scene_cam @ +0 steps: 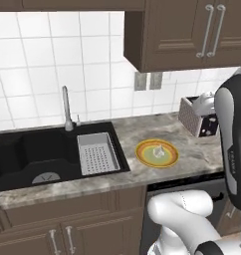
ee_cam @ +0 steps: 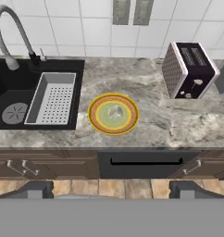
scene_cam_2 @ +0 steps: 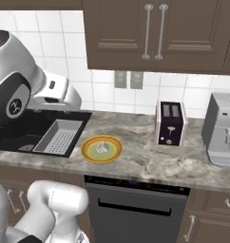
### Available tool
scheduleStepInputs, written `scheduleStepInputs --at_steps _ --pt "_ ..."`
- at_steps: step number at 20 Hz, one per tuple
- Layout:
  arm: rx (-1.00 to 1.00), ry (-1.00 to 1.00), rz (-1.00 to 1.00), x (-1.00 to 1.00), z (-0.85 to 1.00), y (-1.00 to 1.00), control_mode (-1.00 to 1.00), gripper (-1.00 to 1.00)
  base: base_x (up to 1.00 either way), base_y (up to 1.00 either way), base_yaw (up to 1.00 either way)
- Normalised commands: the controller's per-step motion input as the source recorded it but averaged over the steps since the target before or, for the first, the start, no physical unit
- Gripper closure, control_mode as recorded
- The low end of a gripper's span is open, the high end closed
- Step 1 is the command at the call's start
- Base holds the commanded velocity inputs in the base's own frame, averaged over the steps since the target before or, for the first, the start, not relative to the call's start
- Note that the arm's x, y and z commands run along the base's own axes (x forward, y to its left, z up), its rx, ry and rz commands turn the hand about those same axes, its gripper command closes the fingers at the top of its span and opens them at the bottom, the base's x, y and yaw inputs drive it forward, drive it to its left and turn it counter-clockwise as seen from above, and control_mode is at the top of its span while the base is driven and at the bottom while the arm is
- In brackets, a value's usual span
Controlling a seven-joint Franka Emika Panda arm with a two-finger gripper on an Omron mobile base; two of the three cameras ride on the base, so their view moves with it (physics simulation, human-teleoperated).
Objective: Pick the garlic from the counter and place it in the microwave. Then turn on the microwave.
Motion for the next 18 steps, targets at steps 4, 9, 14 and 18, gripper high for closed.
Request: scheduleStepInputs --at_steps 4,9,14,18 --pt "0.00 0.00 0.00 0.00 0.00 0.00 1.00 -1.00 0.49 -0.49 0.09" --pt "0.00 0.00 0.00 0.00 0.00 0.00 1.00 -1.00 0.34 -0.20 0.12" --pt "0.00 0.00 0.06 0.01 -0.08 0.03 -1.00 -1.00 0.02 0.00 0.02" --pt "0.00 0.00 0.08 0.00 -0.26 0.23 -1.00 -1.00 0.00 0.00 0.00"
